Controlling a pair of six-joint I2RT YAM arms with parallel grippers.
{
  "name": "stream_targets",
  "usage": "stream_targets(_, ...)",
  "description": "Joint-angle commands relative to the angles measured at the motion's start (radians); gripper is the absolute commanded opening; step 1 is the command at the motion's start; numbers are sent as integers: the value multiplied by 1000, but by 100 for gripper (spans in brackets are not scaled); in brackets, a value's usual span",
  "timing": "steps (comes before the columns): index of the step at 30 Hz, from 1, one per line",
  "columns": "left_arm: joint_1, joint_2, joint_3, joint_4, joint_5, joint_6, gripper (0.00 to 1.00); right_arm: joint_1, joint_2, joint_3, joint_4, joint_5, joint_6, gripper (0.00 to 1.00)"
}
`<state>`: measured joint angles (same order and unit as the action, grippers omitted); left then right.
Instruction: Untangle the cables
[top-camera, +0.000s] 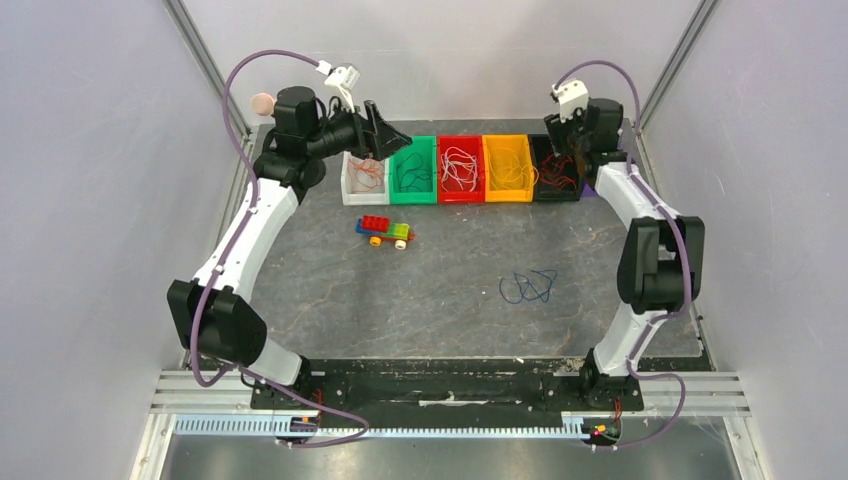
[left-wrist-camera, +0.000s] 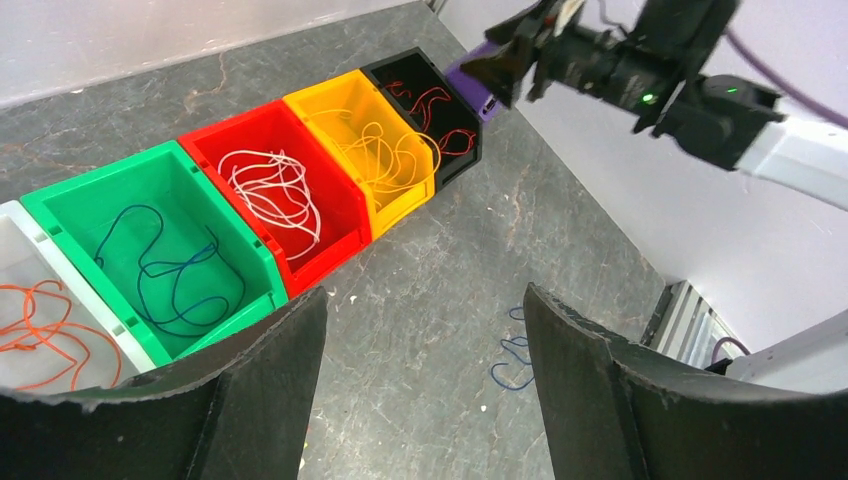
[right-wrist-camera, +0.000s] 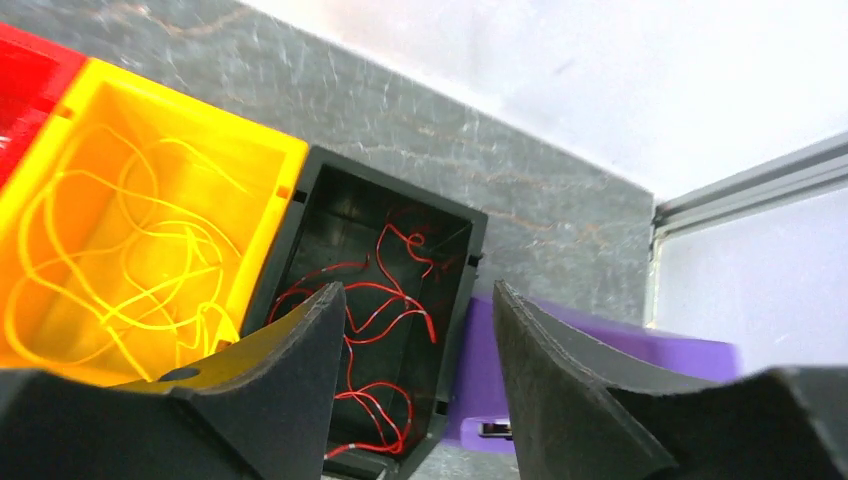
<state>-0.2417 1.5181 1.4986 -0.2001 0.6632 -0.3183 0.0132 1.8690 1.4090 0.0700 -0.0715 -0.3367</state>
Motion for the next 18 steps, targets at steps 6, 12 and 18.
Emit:
stream_targets(6, 7, -99, 10, -167, -3, 213, 79, -64, -241, 96, -717, -467, -280, 88)
stream_targets(12, 5, -159, -76, -195, 22, 278, 79, 34, -381, -161, -1074, -441, -389, 98)
stream_targets(18, 4, -197, -133, -201, 26, 262, 79, 148, -526, -413, -890, -238, -14, 98)
